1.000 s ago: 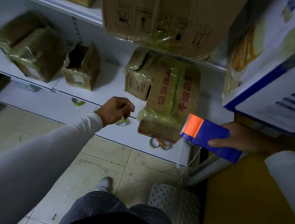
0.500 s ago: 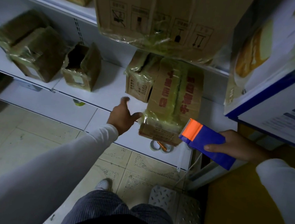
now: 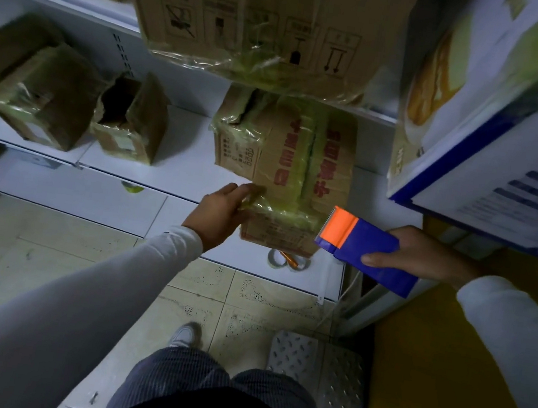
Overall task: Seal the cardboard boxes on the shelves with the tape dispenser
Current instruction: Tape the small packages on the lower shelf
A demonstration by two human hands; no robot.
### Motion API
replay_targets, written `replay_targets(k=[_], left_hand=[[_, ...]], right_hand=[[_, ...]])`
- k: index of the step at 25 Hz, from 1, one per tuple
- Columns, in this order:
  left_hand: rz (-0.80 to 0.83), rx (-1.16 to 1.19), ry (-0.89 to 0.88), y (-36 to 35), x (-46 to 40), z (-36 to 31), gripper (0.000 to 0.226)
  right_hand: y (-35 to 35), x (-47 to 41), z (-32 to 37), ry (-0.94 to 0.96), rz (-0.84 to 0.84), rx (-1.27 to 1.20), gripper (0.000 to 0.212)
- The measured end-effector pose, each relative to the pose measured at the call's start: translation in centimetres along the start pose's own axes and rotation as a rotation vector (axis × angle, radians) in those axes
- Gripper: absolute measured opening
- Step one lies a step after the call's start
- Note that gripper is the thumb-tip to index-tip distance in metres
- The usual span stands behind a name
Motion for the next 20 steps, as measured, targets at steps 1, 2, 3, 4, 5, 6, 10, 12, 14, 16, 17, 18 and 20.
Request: replay_targets(k=[1, 2, 3, 4, 5, 6, 10, 12, 14, 16, 17, 18, 20], left_hand=[[-0.008, -0.08, -0.034, 0.3, 0.0, 0.0, 0.048], [-0.036, -0.185, -0.107, 0.4, -0.1, -0.4, 0.054], [-0.056, -0.28, -0.211, 0.4, -0.3, -1.1, 0.061], [-0.045, -0.343, -0.326, 0.1, -0.9, -2.1, 0.067], [0.005, -0.376, -0.434, -0.4, -1.6, -3.4, 0.071], [0.078, -0.395, -0.507, -1.2, -2.4, -4.6, 0.071], [0.27, -0.53, -0.463, -3.8, -5.0, -5.5, 0.06], [0.292, -0.549, -0.45, -3.9, -5.3, -4.6, 0.058], [0.29, -0.534, -0.456, -3.6, -5.4, -4.3, 0.056], [0.284, -0.529, -0.464, -3.7, -5.5, -4.4, 0.056], [0.286, -0.528, -0.462, -3.7, -5.5, -4.5, 0.056], [0.293, -0.524, -0.455, -3.7, -5.5, -4.5, 0.056], [0.316, -0.505, -0.426, -3.4, -5.4, -4.5, 0.057]], right_hand=[[0.2, 0.2, -0.2, 0.009, -0.011, 0.009, 0.018], [0.4, 0.3, -0.3, 0.017, -0.022, 0.025, 0.022], [0.6, 0.2, -0.4, 0.022, -0.026, 0.04, 0.024], [0.6, 0.2, -0.4, 0.025, -0.018, 0.038, 0.021], [0.4, 0.2, -0.2, 0.03, 0.005, 0.024, 0.014], [0.2, 0.2, -0.1, 0.04, 0.027, 0.013, 0.01], [0.3, 0.1, -0.2, 0.059, -0.005, 0.079, 0.025], [1.2, 0.6, -1.0, 0.047, -0.023, 0.171, 0.039], [2.6, 1.5, -2.4, 0.013, -0.053, 0.295, 0.047], [4.0, 2.9, -4.0, -0.041, -0.095, 0.328, 0.053], [4.5, 3.5, -4.5, -0.064, -0.112, 0.319, 0.055], [4.6, 3.6, -4.9, -0.073, -0.125, 0.324, 0.056], [4.3, 3.1, -4.8, -0.08, -0.151, 0.372, 0.05]])
Point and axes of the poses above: each hand's wrist, its own x-axis away from the middle knuckle, its own y-axis out of the back of the hand, z = x × y, the point moved 2 cm from there along -x, towards the middle knuckle, and after that the axes turned 3 degrees about -y, right-handed, at the moved point
